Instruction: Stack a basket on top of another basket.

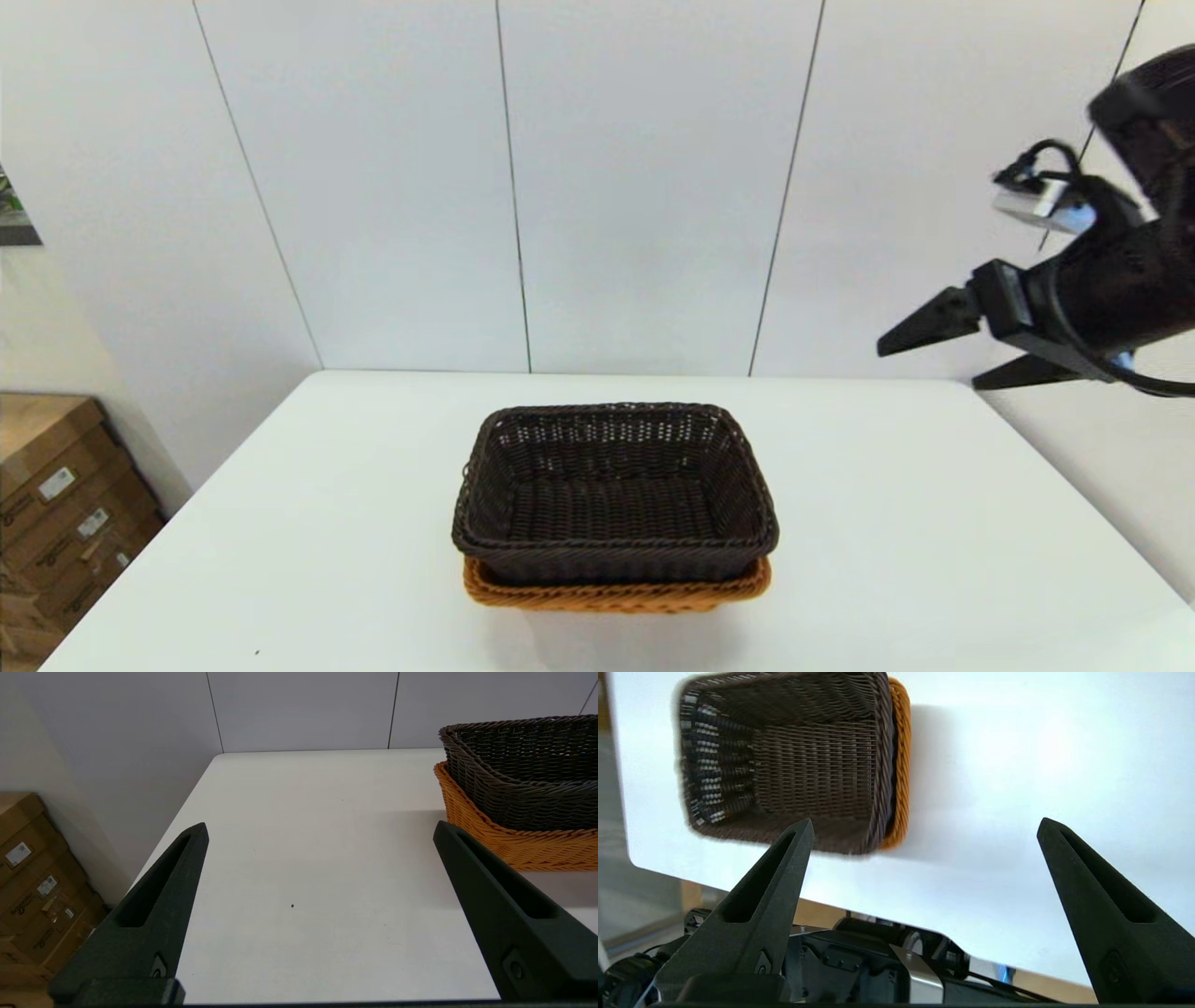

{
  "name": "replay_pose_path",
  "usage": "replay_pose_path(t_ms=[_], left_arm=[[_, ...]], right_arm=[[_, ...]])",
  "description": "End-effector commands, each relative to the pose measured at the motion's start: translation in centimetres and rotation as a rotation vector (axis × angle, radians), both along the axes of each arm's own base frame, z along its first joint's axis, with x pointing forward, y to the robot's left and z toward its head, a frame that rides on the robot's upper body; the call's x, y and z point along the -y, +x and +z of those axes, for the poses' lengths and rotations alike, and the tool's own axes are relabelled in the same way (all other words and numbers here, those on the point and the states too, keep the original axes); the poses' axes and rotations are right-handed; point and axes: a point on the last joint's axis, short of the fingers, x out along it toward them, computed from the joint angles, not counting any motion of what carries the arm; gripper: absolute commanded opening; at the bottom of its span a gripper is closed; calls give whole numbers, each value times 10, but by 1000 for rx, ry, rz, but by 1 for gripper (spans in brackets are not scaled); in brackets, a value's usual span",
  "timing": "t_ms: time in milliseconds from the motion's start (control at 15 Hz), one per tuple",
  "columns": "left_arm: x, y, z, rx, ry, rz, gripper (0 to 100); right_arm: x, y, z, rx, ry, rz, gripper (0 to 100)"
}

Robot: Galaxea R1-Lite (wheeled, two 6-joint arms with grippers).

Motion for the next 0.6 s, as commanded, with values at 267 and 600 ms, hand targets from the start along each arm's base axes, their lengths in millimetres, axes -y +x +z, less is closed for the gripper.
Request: replay_pose_path(t_ms=[267,600], left_arm=[[0,0,0,-1,0,1,100],[0,0,0,-1,0,1,100]], right_arm=[[46,-189,-11,252,-123,-146,100],[37,-272,-48,457,-200,-92,100]])
